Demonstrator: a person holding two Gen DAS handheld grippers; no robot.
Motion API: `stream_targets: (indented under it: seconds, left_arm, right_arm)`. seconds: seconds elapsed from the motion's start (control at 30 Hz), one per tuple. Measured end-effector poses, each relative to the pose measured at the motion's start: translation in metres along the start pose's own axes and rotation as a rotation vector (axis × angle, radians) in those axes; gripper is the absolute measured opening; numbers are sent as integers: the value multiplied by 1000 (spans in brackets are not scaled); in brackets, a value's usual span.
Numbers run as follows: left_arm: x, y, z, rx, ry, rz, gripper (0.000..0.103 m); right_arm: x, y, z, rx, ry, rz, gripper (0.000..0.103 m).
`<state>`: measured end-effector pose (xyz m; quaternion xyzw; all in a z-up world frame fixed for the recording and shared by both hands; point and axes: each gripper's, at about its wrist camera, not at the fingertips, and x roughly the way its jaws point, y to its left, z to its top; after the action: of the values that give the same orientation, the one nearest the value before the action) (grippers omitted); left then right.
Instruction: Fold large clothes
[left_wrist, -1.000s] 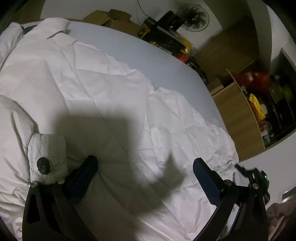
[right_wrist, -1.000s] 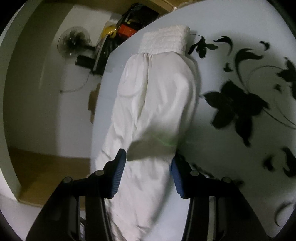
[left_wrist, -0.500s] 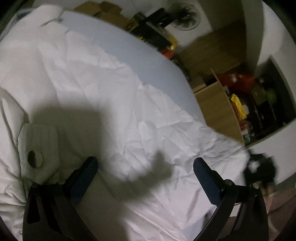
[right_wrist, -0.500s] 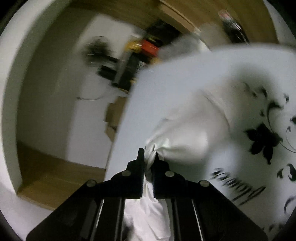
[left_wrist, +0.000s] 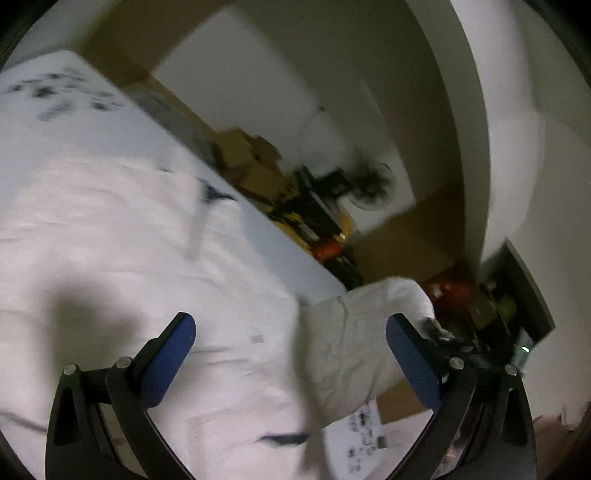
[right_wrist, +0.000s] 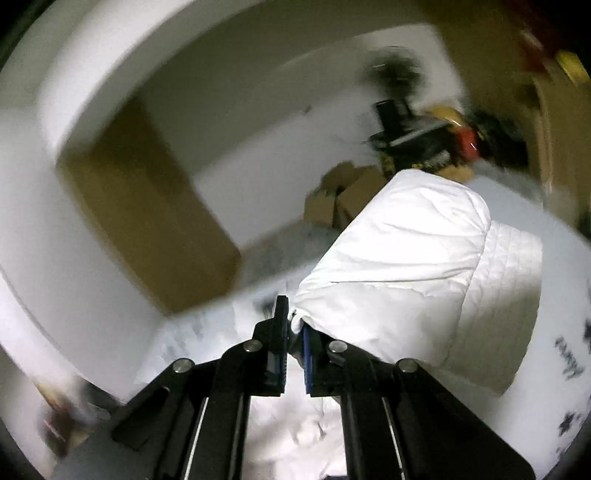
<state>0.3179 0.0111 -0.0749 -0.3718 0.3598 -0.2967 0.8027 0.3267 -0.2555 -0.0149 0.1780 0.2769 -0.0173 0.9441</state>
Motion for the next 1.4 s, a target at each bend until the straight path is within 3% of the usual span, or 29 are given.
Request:
stream_targets:
  seconds: [0.1, 0.2, 0.27, 0.3, 0.37, 0.43, 0.47, 0.53, 0.6, 0.7, 0.83, 0.9, 0.97, 1.07, 1.17, 1.27, 1.3, 1.37, 1.4]
  left_arm:
    - [-45, 63, -20, -109, -25, 86, 103]
    - [-71, 119, -46, -240, 0, 127, 103]
    - [-80, 142, -58, -280, 17, 144, 103]
    - [-83, 149, -64, -283, 16, 165, 103]
    - [-83, 148, -65, -255, 18, 180, 103]
    - [-80, 137, -59, -215, 25, 196, 103]
    - [-78, 124, -56, -180, 30, 189, 103]
    - [-77, 92, -55, -97, 30, 181, 103]
    - [-64, 43, -54, 57, 29, 268, 103]
    - [-15, -26, -58, 270, 73, 429, 103]
    - [63, -88, -80, 479, 197, 458, 103]
    - [113, -115, -96, 591, 270, 480, 103]
    - [154, -125, -109, 658, 315, 538, 103]
    - [202, -119, -120, 753, 367, 707, 103]
    - [224, -100, -118, 814, 362, 836, 103]
    - [233, -87, -112, 857, 335, 891, 102]
    - [230, -84, -110, 878, 322, 896, 95]
    - [223, -81, -108, 888, 317, 901, 50]
    - [218, -78, -105, 872, 316, 897, 48]
  right_arm:
    - [53, 60, -68, -226, 128, -40, 7]
    - [101, 88, -134, -368, 277, -58, 7]
    - [131, 88, -171, -393, 411, -69, 15]
    - [135, 85, -185, -394, 438, -70, 32]
    - [124, 78, -190, -368, 425, -33, 38]
    - [104, 60, -177, -258, 437, 81, 49]
    - [91, 45, -166, -175, 432, 143, 52]
    - [57, 18, -151, -36, 373, 233, 69]
    - [14, -20, -135, 60, 258, 268, 77]
    - [-32, -69, -124, 149, 134, 219, 79]
    - [-78, -121, -134, 251, 56, 211, 79]
    - [-86, -126, -133, 250, 28, 205, 79]
    - [-97, -137, -130, 232, 2, 184, 79]
    - [-112, -147, -132, 224, -25, 175, 79]
    - [-112, -158, -131, 219, -47, 176, 79]
    - [-114, -168, -133, 227, -55, 182, 79]
    - [-113, -170, -134, 235, -54, 194, 79]
    - [-111, -171, -135, 242, -46, 216, 79]
    - [-108, -170, -136, 242, -38, 222, 79]
